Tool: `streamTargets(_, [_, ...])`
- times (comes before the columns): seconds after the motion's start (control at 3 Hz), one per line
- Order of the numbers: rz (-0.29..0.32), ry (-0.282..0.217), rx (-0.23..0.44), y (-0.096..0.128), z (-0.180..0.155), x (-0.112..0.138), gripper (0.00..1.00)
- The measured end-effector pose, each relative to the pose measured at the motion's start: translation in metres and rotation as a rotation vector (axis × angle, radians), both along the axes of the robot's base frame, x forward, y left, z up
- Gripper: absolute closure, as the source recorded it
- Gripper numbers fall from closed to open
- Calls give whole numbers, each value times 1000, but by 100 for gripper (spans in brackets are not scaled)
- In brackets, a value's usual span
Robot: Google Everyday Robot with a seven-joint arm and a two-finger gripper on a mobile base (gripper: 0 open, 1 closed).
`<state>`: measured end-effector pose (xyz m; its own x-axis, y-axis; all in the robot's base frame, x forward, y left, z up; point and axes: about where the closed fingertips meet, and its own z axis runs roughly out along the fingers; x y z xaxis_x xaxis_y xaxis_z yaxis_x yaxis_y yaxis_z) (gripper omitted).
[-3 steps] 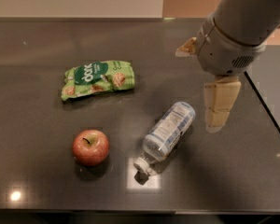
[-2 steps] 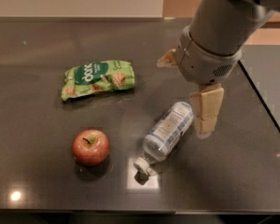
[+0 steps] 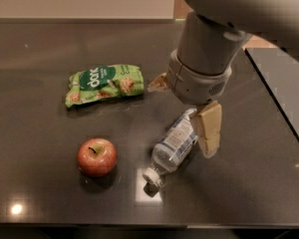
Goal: Place blue plastic bottle upright
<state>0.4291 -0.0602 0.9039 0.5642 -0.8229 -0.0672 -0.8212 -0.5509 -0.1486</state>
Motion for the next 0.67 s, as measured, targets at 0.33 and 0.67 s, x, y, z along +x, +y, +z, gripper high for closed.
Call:
streamTargets(0.33, [90,16,0,7,-11,-11,0])
streamTargets(0.67, [175,21,0,11,-22,-21,0])
